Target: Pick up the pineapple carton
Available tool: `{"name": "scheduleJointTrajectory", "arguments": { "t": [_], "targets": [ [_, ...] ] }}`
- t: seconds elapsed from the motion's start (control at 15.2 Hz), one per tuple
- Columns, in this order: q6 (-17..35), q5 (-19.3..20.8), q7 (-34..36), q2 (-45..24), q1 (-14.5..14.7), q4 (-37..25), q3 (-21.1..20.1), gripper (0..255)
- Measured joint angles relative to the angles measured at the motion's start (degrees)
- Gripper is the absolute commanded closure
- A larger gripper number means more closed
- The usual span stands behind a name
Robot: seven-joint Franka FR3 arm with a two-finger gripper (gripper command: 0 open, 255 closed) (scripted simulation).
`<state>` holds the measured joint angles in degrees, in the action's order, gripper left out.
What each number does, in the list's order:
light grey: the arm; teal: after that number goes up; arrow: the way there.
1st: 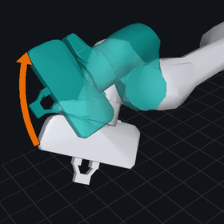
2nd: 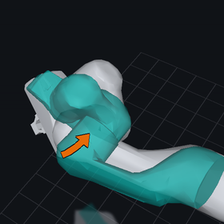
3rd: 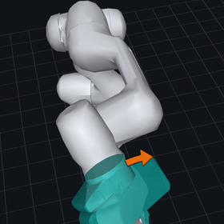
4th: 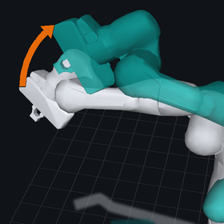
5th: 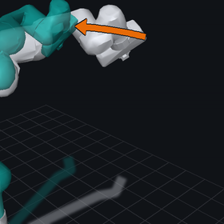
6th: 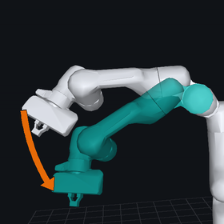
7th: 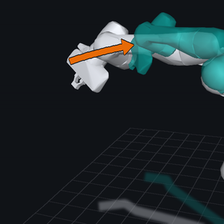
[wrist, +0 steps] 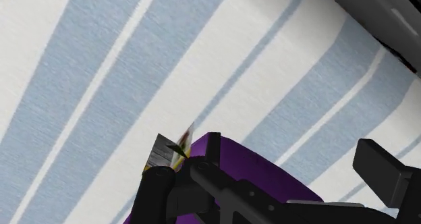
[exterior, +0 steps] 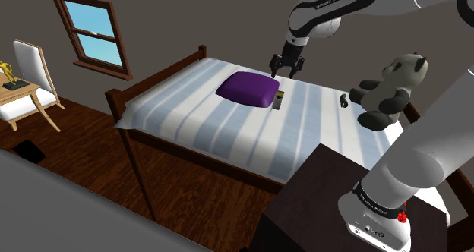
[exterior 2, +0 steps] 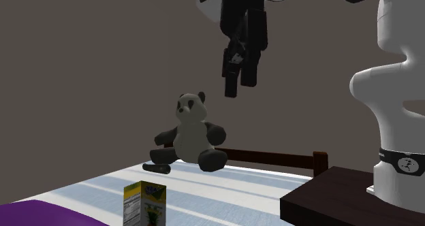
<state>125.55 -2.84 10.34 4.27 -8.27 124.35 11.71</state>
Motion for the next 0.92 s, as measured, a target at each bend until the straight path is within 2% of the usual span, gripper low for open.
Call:
{"name": "scheduleJointTrajectory", "arguments": {
  "t": [0.66, 0.92],
  "targets": [
    [4.6, -3.7, -0.5, -19.6, -3.8, -11.5, 2.8, 0],
    [4.4, -5.5, -0.3, -28.1, -5.9, -18.7, 3.3, 0]
  ]
}}
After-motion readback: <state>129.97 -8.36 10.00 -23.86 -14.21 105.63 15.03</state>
